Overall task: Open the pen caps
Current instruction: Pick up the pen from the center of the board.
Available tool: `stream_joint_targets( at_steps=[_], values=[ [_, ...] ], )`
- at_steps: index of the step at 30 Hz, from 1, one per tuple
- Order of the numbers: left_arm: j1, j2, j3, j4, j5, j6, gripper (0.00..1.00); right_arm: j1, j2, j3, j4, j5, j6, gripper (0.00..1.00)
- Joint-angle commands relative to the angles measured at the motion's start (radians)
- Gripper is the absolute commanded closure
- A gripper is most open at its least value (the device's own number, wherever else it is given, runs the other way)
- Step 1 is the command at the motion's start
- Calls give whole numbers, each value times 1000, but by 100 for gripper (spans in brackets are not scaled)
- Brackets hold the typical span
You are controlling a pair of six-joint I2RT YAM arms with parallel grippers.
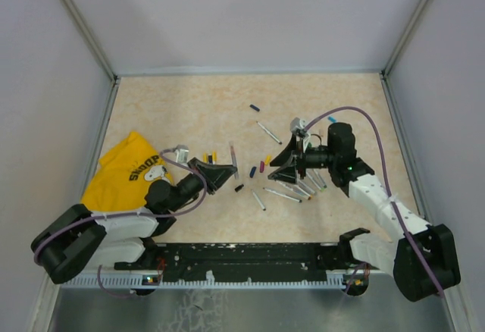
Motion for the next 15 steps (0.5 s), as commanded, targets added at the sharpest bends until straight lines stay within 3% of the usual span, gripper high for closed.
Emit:
stream_joint_targets(
  at_steps=[1,8,15],
  values=[
    [-9,31,37,104,15,-12,100,7,-2,-12,91,-8,42,47],
    [-28,87,64,129,5,-10,100,7,-2,-28,160,-9,112,47],
    [-46,184,108,199,-7,-18,100,8,-3,-80,351,22,275,47]
  ],
)
